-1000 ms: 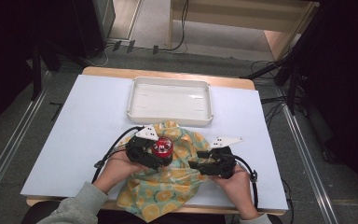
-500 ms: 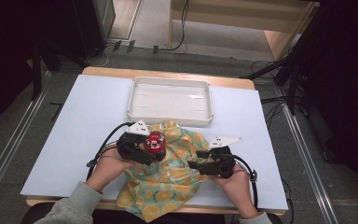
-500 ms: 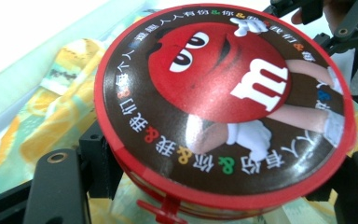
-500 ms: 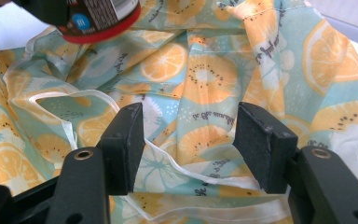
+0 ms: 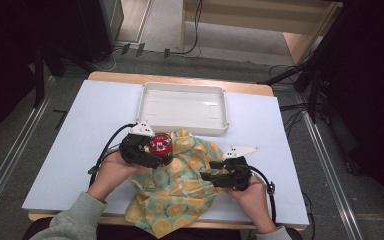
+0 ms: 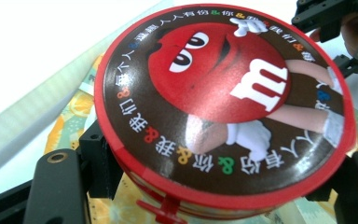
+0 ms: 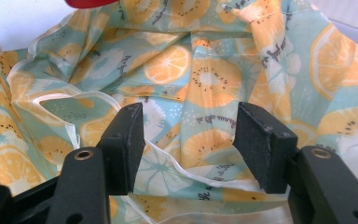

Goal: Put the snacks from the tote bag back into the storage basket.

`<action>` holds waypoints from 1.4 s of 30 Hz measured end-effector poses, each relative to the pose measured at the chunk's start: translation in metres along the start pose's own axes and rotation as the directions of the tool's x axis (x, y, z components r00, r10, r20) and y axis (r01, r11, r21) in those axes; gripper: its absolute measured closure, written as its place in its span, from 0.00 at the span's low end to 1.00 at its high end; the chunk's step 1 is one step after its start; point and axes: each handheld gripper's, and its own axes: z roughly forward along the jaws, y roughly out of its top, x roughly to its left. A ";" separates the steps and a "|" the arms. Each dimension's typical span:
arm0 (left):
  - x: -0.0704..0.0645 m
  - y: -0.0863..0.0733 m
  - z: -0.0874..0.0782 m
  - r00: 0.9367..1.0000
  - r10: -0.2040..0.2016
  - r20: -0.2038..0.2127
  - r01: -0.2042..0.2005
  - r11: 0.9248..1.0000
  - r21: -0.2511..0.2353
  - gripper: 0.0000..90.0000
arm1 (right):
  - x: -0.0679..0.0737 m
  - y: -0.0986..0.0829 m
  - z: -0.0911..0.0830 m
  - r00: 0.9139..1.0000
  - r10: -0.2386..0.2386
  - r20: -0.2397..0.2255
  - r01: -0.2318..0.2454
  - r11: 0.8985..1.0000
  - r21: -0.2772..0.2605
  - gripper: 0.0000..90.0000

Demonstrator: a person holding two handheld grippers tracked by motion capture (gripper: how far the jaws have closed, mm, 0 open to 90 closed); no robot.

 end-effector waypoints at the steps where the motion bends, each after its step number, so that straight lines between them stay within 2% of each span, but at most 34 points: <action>1: 0.001 0.001 0.000 1.000 -0.002 -0.006 0.002 1.000 0.000 0.28 | 0.000 0.000 0.000 1.000 -0.001 0.002 0.001 1.000 -0.004 0.49; 3: 0.002 0.002 0.000 1.000 -0.003 -0.019 0.004 1.000 0.010 0.28 | 0.001 0.000 -0.001 1.000 -0.006 0.005 0.006 1.000 -0.011 0.49; 7: 0.006 0.004 -0.001 1.000 -0.016 -0.018 0.017 1.000 0.012 0.28 | 0.003 0.001 -0.002 1.000 -0.019 0.001 0.019 1.000 -0.025 0.49; 16: 0.018 0.013 -0.005 0.998 -0.053 -0.045 0.053 0.999 -0.001 0.28 | 0.004 0.002 -0.001 1.000 -0.019 -0.003 0.019 1.000 -0.025 0.49; 24: 0.030 0.026 -0.012 0.995 -0.053 -0.085 0.051 0.999 -0.016 0.28 | 0.005 0.002 0.001 1.000 -0.026 -0.007 0.026 0.999 -0.030 0.49; 32: 0.043 0.042 -0.010 0.987 -0.066 -0.148 0.066 0.998 -0.006 0.28 | 0.005 0.002 0.001 1.000 -0.024 -0.008 0.024 0.999 -0.030 0.49; 42: 0.061 0.055 -0.005 0.977 -0.086 -0.193 0.090 0.996 0.013 0.28 | 0.005 0.002 0.001 1.000 -0.022 -0.010 0.022 0.999 -0.026 0.49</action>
